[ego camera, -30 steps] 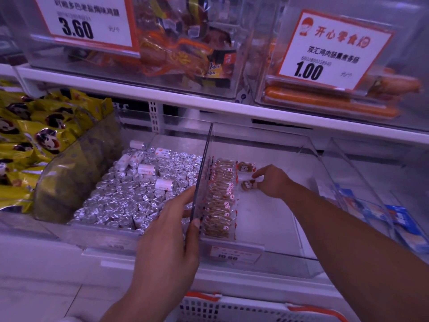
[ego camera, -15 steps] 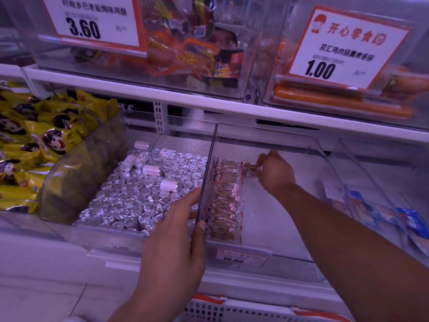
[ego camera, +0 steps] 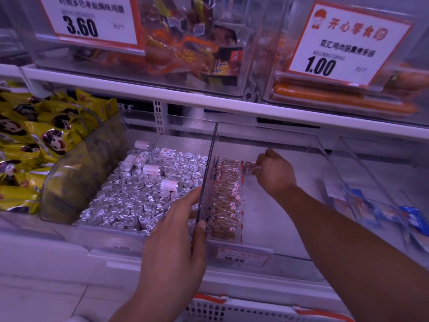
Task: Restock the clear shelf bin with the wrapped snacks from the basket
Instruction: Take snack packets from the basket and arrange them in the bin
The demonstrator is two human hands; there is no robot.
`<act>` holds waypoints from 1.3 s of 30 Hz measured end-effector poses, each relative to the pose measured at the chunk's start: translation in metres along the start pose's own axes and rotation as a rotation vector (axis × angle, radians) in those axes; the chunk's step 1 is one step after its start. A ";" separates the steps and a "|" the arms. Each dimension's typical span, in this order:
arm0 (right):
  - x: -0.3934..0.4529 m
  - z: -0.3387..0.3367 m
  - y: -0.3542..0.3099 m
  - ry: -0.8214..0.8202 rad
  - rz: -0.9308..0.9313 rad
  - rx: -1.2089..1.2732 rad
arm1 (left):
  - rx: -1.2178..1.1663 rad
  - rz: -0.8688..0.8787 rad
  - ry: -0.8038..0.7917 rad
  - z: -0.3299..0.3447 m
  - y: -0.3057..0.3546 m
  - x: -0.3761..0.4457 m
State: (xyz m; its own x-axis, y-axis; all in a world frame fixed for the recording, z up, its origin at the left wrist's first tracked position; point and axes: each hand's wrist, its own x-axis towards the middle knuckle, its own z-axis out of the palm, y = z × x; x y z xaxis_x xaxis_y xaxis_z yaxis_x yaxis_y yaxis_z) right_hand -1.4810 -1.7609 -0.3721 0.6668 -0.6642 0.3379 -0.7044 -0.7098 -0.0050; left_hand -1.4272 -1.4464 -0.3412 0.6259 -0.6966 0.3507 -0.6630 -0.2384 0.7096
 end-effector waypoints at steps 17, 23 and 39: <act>0.000 -0.004 0.008 0.000 -0.005 0.010 | -0.015 0.032 0.005 -0.001 -0.002 0.000; -0.027 -0.072 -0.015 0.074 0.137 0.464 | -0.009 0.112 0.037 -0.002 0.000 -0.005; -0.444 0.109 0.054 -1.145 0.142 0.284 | 0.650 -0.048 -1.148 0.134 -0.143 -0.231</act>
State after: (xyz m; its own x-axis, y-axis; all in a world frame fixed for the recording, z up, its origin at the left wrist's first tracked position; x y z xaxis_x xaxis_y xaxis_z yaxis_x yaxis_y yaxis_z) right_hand -1.7884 -1.5297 -0.6255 0.5182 -0.4620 -0.7197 -0.8068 -0.5434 -0.2320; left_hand -1.5318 -1.3422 -0.6060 0.1661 -0.7757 -0.6089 -0.9264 -0.3343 0.1733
